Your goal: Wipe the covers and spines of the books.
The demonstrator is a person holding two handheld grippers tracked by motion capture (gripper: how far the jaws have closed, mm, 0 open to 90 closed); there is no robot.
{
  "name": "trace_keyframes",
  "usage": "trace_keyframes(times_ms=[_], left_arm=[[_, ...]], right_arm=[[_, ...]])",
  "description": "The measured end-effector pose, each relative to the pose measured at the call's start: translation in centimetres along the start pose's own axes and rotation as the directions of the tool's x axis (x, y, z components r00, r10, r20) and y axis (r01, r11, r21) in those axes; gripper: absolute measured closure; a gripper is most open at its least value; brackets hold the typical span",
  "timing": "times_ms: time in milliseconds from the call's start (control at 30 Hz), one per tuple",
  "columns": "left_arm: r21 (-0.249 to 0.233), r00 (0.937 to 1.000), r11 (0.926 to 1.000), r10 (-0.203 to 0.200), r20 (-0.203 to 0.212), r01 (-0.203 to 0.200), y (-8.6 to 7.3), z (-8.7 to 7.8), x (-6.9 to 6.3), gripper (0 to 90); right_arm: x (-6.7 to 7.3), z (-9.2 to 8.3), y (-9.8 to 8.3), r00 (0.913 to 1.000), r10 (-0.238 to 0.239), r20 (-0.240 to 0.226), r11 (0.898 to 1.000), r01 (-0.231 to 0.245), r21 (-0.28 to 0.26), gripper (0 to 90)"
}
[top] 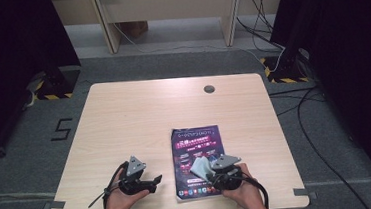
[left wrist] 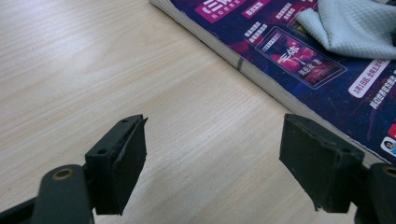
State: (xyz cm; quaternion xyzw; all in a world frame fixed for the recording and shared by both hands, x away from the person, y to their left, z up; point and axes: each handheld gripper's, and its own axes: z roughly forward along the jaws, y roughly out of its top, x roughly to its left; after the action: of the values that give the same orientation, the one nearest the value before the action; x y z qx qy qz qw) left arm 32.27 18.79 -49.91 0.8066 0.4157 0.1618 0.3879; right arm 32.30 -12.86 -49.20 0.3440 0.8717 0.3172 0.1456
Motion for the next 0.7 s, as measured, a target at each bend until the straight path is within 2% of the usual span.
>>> trace_keyframes(times_ms=[200,367,700], left_arm=[[0.002,0.9998,1.0,-0.007,-0.016,0.007,0.0,0.0,0.5,22.2],[0.01,0.9993,0.9998,-0.019,-0.033,0.019,-0.1,0.0,1.1,22.3],[0.008,0.9981,0.9994,-0.033,-0.052,0.034,-0.1,-0.1,1.6,22.5]], right_arm=[[2.9,0.7,0.7,0.9977,-0.051,-0.044,0.999,0.051,-0.014,64.1],[5.4,1.1,1.3,0.9905,-0.103,-0.091,0.995,0.101,-0.022,64.2],[8.0,1.5,1.8,0.978,-0.148,-0.147,0.989,0.144,-0.038,64.3]])
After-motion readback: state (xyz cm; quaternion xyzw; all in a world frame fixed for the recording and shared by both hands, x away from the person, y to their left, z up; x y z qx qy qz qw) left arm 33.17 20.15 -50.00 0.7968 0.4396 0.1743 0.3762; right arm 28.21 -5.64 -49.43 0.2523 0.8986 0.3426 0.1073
